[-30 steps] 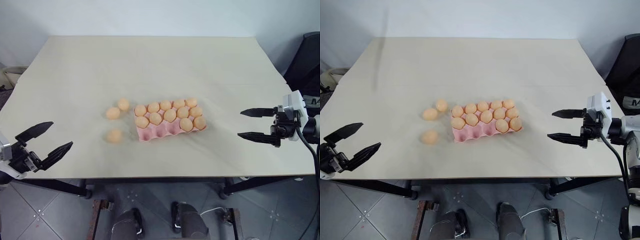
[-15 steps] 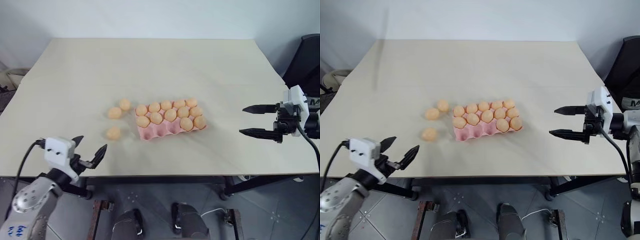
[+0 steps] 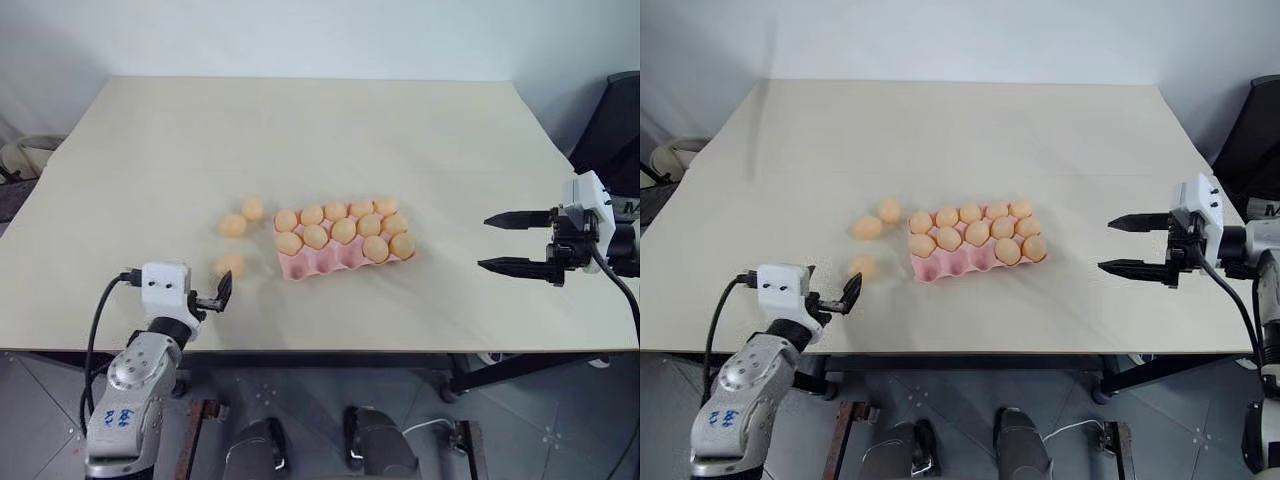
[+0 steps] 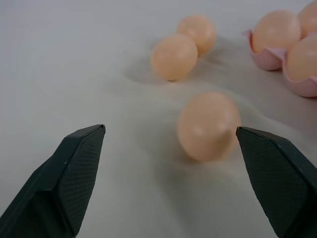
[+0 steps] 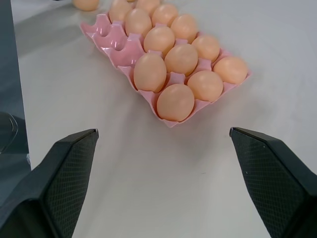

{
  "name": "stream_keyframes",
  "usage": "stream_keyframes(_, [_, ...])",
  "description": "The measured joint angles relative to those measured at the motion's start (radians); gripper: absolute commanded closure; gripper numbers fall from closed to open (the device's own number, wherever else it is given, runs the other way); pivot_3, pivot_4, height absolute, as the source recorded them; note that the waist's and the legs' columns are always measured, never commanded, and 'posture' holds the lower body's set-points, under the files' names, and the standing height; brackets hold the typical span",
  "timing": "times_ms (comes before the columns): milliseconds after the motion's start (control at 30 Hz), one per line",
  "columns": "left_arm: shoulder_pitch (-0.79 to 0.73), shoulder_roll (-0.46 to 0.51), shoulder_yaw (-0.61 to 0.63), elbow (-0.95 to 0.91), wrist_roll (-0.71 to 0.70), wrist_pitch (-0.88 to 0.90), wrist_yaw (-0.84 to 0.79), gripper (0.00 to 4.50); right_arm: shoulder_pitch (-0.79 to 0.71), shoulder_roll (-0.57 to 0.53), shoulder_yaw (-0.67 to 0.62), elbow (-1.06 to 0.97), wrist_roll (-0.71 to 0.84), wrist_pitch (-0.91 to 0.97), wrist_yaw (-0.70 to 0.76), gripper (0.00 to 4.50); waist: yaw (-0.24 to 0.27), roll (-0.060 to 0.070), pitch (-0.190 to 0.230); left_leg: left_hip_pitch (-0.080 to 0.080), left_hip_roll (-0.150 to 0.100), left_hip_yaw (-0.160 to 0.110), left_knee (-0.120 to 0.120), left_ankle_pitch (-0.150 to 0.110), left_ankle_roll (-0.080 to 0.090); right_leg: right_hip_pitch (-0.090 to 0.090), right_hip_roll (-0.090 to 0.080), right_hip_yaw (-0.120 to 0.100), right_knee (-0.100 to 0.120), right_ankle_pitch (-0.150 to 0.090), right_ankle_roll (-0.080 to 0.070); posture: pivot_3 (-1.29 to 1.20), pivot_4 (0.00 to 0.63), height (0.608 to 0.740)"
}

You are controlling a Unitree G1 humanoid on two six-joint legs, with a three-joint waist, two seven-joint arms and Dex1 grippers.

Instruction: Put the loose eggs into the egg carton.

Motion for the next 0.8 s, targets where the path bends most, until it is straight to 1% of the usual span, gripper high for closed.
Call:
stream_keyframes(133, [-0.068,-0.013,-0.026,0.111,0.028,-0.078,-0.011,0.0,0.009,-0.002,-0.001,-0.013,0.001,0.012,-0.003,0.05,0.005,0.0,0.0,0.0,0.0,0.0,0.0,0.0,0.0,0.0,0.0,0.0,0.0,0.0,0.0,0.0,0.15,0.74])
stream_keyframes(267, [-0.12,-0.024,-0.038,0.201,0.046,-0.137,-0.028,0.0,0.011,-0.004,-0.002,-0.023,0.001,0.018,-0.008,0.05,0.016,0.0,0.0,0.0,0.0,0.0,0.0,0.0,0.0,0.0,0.001,-0.001,0.0,0.007,0.012,0.0,0.15,0.74])
stream_keyframes(400, [-0.16,-0.031,-0.039,0.274,0.067,-0.167,-0.033,0.0,0.013,-0.004,-0.002,-0.031,0.001,0.018,-0.011,0.05,0.022,0.0,0.0,-0.001,0.001,-0.001,0.0,0.0,0.001,0.0,0.0,-0.001,-0.001,0.007,0.013,0.0,0.15,0.74])
stream_keyframes(633, [-0.203,-0.033,-0.023,0.343,0.08,-0.216,-0.025,0.0,0.026,-0.009,-0.002,-0.036,0.001,0.018,-0.014,0.05,0.025,0.0,0.0,-0.001,0.002,0.0,-0.001,-0.001,0.002,0.0,0.0,-0.002,-0.003,0.007,0.013,0.0,0.15,0.74])
stream_keyframes(800, [-0.229,-0.031,-0.026,0.408,0.08,-0.243,-0.06,0.0,0.025,-0.009,-0.002,-0.037,0.0,0.018,-0.022,0.05,0.03,0.0,0.0,-0.002,0.0,0.0,-0.001,-0.001,0.002,0.0,0.0,-0.002,-0.003,0.007,0.013,0.0,0.15,0.74])
